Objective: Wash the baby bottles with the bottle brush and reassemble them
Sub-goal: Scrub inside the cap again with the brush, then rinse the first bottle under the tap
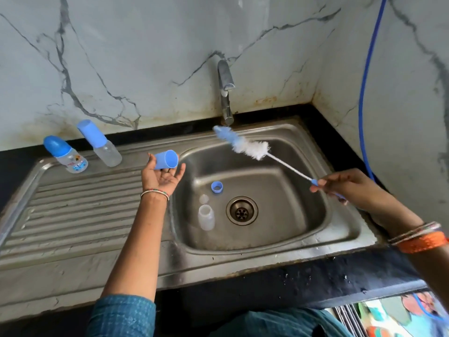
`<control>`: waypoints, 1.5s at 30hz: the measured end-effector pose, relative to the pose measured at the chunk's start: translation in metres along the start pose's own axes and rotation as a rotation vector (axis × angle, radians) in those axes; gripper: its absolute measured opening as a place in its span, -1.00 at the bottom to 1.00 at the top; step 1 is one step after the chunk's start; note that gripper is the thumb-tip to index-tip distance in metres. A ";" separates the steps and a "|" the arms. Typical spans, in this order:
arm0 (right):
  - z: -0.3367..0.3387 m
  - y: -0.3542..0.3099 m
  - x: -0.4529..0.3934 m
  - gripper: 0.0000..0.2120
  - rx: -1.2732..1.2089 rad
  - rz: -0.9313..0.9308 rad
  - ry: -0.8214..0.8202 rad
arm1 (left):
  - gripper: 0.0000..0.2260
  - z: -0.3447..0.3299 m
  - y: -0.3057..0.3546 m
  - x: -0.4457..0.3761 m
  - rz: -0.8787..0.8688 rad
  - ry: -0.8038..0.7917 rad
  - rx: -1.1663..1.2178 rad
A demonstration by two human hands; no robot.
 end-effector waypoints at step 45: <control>-0.189 0.100 -0.104 -0.46 1.118 -0.073 -0.582 | -0.76 0.024 -0.065 0.004 0.054 -0.001 -0.864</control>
Point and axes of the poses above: each hand's wrist, its own x-axis away from the middle knuckle, its own z-axis out of the back of the hand, y = z × x, the point moved 6 cm from there along -x, towards the middle knuckle, and after that the axes turned 4 degrees about z, right-handed, at the moved point
